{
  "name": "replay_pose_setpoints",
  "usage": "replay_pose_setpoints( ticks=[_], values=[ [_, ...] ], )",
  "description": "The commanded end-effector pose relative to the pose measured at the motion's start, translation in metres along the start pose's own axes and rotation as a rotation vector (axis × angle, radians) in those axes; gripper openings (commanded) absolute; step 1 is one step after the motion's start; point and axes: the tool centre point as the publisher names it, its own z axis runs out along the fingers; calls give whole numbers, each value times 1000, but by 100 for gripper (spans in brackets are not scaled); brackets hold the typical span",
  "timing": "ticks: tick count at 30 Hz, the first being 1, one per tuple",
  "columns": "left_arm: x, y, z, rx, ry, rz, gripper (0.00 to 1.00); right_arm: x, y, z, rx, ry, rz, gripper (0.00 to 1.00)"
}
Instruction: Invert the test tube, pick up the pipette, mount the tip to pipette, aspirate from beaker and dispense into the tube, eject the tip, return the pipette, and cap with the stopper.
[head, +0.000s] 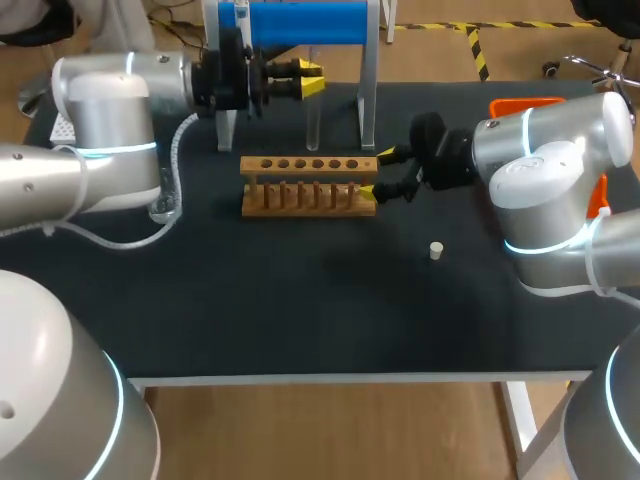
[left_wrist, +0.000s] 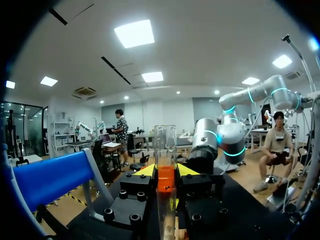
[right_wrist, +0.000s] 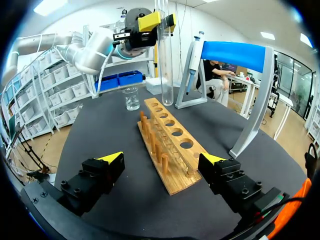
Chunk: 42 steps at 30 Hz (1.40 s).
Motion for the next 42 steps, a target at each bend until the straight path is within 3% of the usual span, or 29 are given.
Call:
replay_pose_setpoints(
  ticks=[1, 42],
  values=[
    [-1, 6, 3, 17, -5, 7, 0, 0, 0, 0, 0, 0, 0, 100],
    [0, 40, 5, 22, -15, -16, 0, 0, 0, 0, 0, 0, 0, 100]
  ],
)
